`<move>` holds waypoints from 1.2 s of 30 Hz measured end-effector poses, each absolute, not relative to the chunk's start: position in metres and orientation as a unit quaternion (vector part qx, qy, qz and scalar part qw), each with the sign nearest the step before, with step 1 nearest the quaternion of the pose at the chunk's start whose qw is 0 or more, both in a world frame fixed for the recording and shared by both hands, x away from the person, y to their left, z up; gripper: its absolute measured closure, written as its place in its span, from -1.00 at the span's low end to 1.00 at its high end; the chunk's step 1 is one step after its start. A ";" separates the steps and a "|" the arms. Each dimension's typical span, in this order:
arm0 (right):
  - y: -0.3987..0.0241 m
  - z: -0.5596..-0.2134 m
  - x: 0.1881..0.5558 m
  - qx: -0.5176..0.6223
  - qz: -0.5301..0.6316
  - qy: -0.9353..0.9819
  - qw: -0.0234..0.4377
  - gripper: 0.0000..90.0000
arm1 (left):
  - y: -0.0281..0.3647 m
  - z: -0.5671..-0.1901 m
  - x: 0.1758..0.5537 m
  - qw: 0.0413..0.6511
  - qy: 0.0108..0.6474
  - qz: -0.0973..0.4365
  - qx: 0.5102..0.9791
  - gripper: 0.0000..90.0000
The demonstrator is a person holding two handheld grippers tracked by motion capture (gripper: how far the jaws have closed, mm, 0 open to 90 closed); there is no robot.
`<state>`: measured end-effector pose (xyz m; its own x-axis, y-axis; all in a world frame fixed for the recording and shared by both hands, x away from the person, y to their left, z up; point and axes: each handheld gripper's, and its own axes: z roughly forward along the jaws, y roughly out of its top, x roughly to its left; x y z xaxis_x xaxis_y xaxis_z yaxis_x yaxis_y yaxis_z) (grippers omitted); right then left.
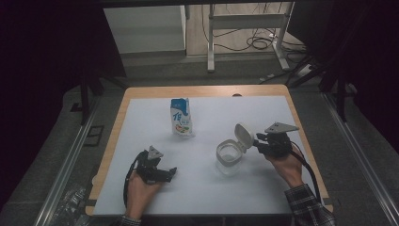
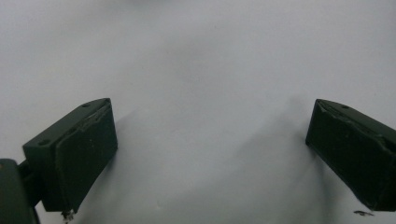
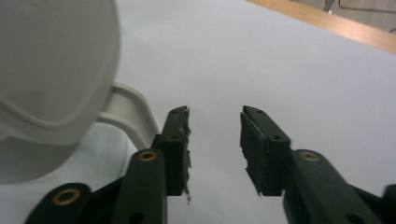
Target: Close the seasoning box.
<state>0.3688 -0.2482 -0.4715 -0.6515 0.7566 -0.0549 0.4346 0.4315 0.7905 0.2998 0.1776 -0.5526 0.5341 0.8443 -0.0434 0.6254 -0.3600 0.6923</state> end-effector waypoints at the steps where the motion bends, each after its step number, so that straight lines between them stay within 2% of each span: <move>1: -0.252 -0.475 0.372 0.369 0.386 0.822 0.198 0.21 | 0.178 -0.553 0.300 0.337 0.455 0.161 0.808 -0.95; 9: -0.257 -0.488 0.379 0.379 0.364 0.827 0.200 -0.04 | 0.178 -0.553 0.300 0.339 0.455 0.160 0.807 -0.95; 17: -0.261 -0.504 0.386 0.380 0.332 0.841 0.195 -0.18 | 0.178 -0.553 0.300 0.340 0.456 0.161 0.807 -0.95; 32: -0.255 -0.519 0.389 0.372 0.306 0.854 0.198 -0.22 | 0.181 -0.552 0.300 0.350 0.460 0.155 0.801 -0.92; 35: -0.255 -0.520 0.389 0.373 0.306 0.853 0.199 -0.25 | 0.182 -0.552 0.300 0.353 0.461 0.152 0.800 -0.90; 36: -0.257 -0.521 0.389 0.376 0.310 0.850 0.200 -0.32 | 0.183 -0.552 0.301 0.354 0.460 0.151 0.800 -0.90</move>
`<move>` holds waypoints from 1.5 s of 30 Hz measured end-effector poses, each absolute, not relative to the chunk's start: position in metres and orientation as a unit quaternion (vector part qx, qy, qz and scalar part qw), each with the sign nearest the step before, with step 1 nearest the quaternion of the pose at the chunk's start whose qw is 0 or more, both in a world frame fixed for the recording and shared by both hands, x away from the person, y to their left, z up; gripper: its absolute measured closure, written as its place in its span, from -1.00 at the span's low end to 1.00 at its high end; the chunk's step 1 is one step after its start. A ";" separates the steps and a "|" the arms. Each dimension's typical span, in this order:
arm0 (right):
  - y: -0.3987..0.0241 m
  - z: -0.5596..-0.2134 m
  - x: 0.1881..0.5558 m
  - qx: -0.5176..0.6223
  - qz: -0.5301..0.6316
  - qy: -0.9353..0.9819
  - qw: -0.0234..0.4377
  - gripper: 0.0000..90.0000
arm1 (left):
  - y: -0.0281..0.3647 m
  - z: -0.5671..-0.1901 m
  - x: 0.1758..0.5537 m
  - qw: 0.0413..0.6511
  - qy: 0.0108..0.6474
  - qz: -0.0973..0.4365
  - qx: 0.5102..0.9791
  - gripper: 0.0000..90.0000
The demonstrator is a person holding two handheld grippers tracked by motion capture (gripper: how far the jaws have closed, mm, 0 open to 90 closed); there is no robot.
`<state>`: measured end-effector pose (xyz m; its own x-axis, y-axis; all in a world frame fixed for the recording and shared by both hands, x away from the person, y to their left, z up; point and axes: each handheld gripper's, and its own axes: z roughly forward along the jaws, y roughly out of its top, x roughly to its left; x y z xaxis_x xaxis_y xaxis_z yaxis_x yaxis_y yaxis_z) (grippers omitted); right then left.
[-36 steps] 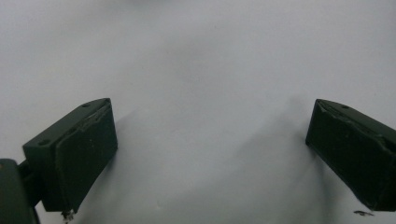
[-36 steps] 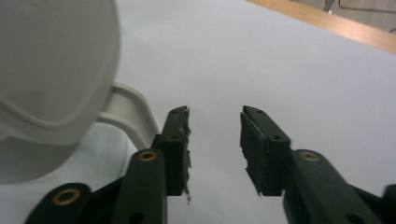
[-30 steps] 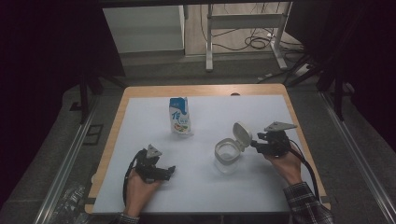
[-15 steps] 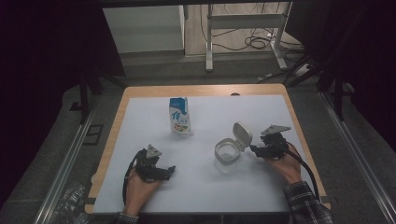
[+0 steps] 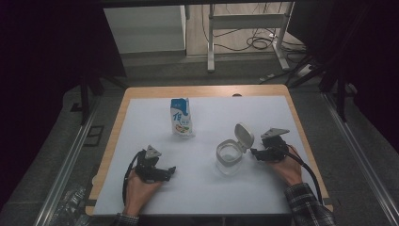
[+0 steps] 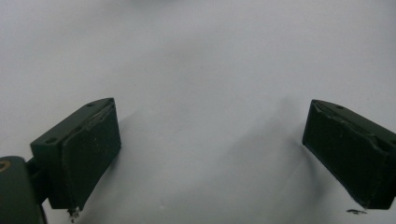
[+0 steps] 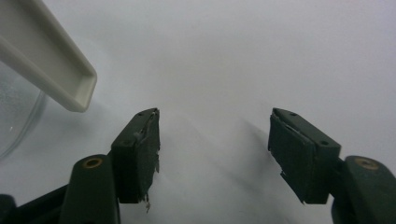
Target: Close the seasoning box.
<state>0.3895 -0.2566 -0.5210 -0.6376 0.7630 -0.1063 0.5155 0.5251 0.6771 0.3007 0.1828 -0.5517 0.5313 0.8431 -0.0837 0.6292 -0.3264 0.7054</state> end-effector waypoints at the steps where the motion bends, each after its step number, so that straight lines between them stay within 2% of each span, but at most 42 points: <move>1: -0.257 -0.521 0.389 0.376 0.310 0.850 0.200 -0.32 | 0.183 -0.552 0.301 0.356 0.461 0.150 0.799 -0.90; 4: -0.262 -0.524 0.392 0.394 0.328 0.839 0.181 -0.39 | 0.185 -0.551 0.303 0.360 0.464 0.147 0.796 -0.91; 6: -0.264 -0.528 0.389 0.383 0.342 0.836 0.192 -0.41 | 0.186 -0.551 0.304 0.365 0.465 0.145 0.793 -0.91; 22: -0.265 -0.529 0.389 0.384 0.347 0.834 0.193 -0.43 | 0.188 -0.542 0.321 0.394 0.451 0.138 0.789 -0.88; 45: -0.265 -0.529 0.389 0.384 0.347 0.834 0.193 -0.44 | 0.189 -0.483 0.384 0.449 0.399 0.148 0.786 -0.66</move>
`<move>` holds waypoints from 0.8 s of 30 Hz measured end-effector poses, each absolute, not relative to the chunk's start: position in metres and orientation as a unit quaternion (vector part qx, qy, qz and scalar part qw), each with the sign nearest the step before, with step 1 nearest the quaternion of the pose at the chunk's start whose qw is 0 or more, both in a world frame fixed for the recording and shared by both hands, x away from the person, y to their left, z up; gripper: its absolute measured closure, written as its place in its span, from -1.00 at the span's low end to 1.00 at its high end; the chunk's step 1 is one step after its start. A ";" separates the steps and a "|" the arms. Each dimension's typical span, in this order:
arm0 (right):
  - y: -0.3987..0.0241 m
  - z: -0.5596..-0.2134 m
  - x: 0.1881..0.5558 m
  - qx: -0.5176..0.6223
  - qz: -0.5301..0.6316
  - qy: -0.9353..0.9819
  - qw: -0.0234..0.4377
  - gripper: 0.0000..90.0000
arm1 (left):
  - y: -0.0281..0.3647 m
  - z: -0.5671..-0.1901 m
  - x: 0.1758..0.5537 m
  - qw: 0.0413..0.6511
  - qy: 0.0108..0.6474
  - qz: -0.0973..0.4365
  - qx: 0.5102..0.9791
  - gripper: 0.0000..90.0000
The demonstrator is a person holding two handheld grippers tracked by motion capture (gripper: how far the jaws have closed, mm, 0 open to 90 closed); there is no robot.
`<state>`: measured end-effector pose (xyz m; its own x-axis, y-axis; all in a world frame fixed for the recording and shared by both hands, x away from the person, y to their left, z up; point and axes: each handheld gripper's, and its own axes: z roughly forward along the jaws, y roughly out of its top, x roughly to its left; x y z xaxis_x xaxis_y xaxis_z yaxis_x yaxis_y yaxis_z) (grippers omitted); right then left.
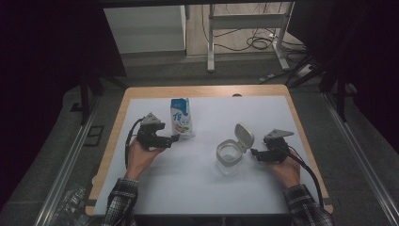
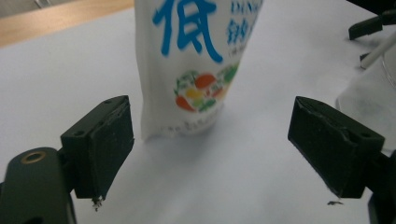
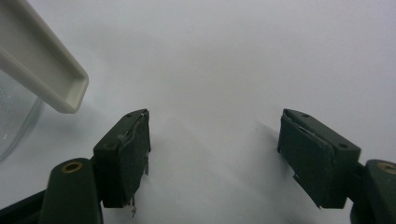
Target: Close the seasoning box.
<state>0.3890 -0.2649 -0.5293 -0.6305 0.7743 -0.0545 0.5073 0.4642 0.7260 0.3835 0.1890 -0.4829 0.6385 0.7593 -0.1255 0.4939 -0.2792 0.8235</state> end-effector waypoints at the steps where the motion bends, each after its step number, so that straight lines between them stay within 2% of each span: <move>1: -0.265 -0.529 0.389 0.384 0.347 0.834 0.193 -0.44 | 0.190 -0.481 0.387 0.450 0.398 0.148 0.786 -0.65; 10: -0.265 -0.529 0.389 0.383 0.346 0.835 0.193 -0.44 | 0.194 -0.468 0.411 0.458 0.380 0.146 0.791 -0.50; 24: -0.265 -0.530 0.389 0.382 0.346 0.835 0.192 -0.44 | 0.189 -0.452 0.442 0.471 0.341 0.125 0.804 -0.10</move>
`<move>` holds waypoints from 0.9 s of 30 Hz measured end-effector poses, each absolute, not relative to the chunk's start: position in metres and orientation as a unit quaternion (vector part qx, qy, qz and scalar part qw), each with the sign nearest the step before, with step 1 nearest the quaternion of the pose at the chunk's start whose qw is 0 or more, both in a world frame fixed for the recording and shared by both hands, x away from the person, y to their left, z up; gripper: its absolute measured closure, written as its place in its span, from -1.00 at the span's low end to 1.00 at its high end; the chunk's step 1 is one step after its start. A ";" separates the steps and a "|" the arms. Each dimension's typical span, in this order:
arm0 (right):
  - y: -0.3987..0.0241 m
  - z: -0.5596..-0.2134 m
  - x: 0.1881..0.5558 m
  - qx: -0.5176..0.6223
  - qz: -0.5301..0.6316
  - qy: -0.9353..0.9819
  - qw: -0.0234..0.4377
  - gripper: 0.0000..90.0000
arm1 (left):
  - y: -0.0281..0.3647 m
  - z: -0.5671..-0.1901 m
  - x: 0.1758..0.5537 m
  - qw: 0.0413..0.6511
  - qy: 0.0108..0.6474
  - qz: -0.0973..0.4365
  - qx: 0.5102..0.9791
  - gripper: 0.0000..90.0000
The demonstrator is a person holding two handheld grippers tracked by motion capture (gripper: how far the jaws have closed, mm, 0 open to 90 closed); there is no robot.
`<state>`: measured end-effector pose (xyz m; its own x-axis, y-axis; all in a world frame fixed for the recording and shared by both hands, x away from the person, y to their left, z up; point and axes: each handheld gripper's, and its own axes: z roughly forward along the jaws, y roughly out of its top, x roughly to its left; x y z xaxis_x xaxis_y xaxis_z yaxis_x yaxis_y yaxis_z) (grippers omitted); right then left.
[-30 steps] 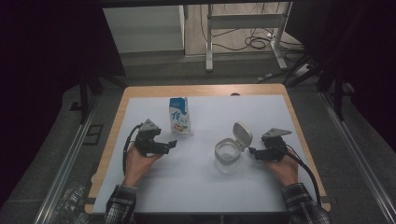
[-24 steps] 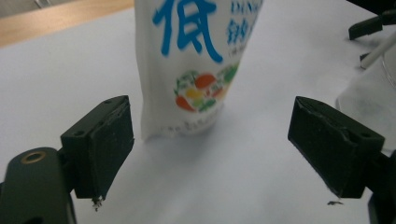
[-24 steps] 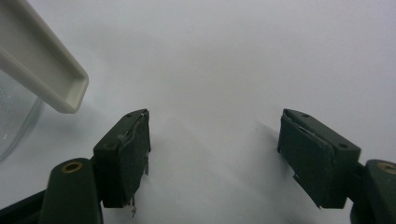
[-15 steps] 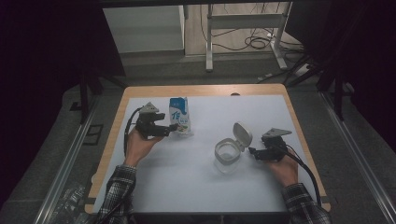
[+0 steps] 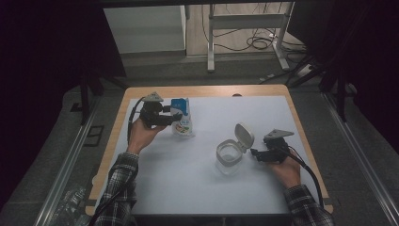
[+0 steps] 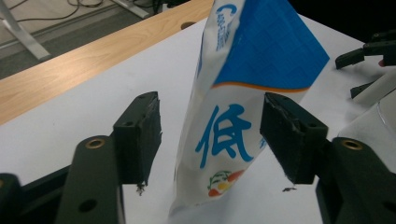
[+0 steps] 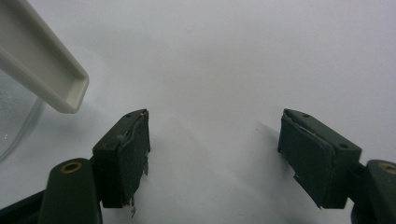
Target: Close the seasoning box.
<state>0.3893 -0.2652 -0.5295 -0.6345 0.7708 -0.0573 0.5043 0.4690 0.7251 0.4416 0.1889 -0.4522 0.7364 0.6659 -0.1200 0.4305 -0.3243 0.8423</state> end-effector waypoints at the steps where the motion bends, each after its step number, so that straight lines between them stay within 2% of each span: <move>1: -0.265 -0.530 0.389 0.382 0.346 0.835 0.192 -0.45 | 0.189 -0.452 0.443 0.470 0.339 0.126 0.806 -0.07; 3: -0.265 -0.530 0.389 0.381 0.346 0.835 0.192 -0.45 | 0.188 -0.451 0.446 0.471 0.331 0.125 0.808 0.04; 5: -0.265 -0.530 0.389 0.381 0.346 0.835 0.192 -0.45 | 0.189 -0.451 0.448 0.478 0.323 0.124 0.807 0.06; 10: -0.265 -0.530 0.389 0.381 0.346 0.836 0.192 -0.45 | 0.193 -0.451 0.452 0.503 0.304 0.107 0.802 0.36; 12: -0.265 -0.530 0.389 0.381 0.346 0.836 0.192 -0.46 | 0.194 -0.452 0.453 0.506 0.296 0.109 0.803 0.51; 20: -0.265 -0.530 0.389 0.381 0.346 0.836 0.192 -0.46 | 0.195 -0.453 0.450 0.502 0.280 0.132 0.807 0.89; 27: -0.265 -0.530 0.389 0.381 0.346 0.836 0.192 -0.46 | 0.192 -0.454 0.445 0.501 0.275 0.150 0.807 0.99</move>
<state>0.3893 -0.2651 -0.5295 -0.6361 0.7695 -0.0575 0.5035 0.4704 0.7247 0.4452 0.1923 -0.4541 0.8031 0.5949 -0.0329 0.2936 -0.3471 0.8907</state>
